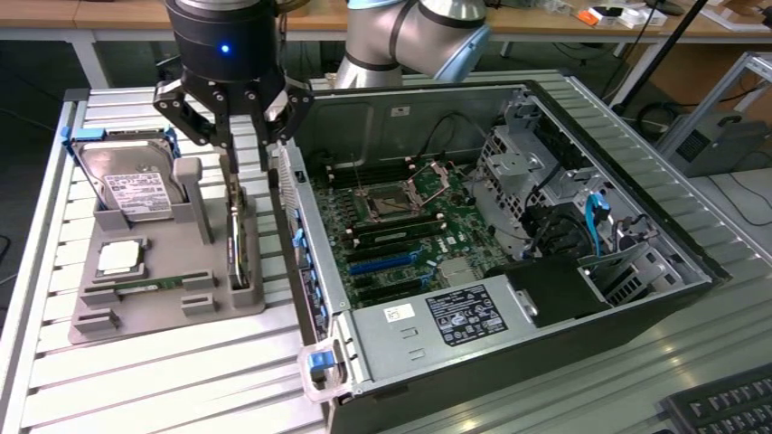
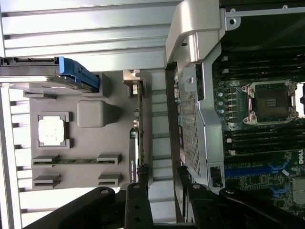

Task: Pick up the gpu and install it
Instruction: 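Pick up the gpu and move the gpu toward the slot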

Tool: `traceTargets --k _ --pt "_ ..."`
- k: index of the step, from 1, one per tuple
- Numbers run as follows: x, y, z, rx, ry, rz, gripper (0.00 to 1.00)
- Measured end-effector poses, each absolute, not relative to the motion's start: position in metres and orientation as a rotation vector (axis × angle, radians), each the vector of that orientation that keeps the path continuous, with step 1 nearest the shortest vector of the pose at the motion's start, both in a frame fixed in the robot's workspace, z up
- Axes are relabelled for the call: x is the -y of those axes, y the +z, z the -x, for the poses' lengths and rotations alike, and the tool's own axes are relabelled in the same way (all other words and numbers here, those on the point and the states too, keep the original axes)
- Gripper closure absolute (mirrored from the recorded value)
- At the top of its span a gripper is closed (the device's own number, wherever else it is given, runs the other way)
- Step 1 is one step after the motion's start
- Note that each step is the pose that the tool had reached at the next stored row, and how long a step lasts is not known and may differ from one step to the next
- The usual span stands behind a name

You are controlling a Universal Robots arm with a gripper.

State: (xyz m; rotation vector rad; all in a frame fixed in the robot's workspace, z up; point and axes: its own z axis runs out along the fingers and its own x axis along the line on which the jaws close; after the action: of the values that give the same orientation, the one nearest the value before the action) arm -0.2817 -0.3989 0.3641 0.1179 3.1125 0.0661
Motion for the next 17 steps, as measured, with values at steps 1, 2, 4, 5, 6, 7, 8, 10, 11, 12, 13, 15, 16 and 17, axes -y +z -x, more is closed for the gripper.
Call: traceTargets --k 1,2,4,5,6,7,8,10,11,12,13,15,16,17 --pt "0.3989 0.3638 0.2818 -3.112 0.066 -0.118 0.64" --pt "0.3989 0.3635 0.2818 -3.112 0.066 -0.118 0.64" --pt "0.3989 0.3627 0.2819 -3.112 0.066 -0.118 0.64" --pt "0.3989 0.3624 0.2819 -3.113 0.066 -0.118 0.64" --pt "0.3989 0.3620 0.2819 -3.113 0.066 -0.118 0.64" --pt "0.3989 0.3615 0.2819 -3.113 0.066 -0.118 0.64" --pt "0.3990 0.3608 0.2819 -3.112 0.066 -0.118 0.64" --pt "0.3989 0.3601 0.2820 -3.113 0.066 -0.118 0.64" --pt "0.3989 0.3597 0.2820 -3.113 0.066 -0.118 0.64" --pt "0.3989 0.3592 0.2820 -3.113 0.066 -0.118 0.64" --pt "0.3989 0.3589 0.2820 -3.112 0.066 -0.118 0.64" --pt "0.3989 0.3581 0.2820 -3.113 0.066 -0.118 0.64" --pt "0.3989 0.3578 0.2821 -3.113 0.066 -0.118 0.64" --pt "0.3990 0.3573 0.2821 -3.112 0.066 -0.118 0.64"
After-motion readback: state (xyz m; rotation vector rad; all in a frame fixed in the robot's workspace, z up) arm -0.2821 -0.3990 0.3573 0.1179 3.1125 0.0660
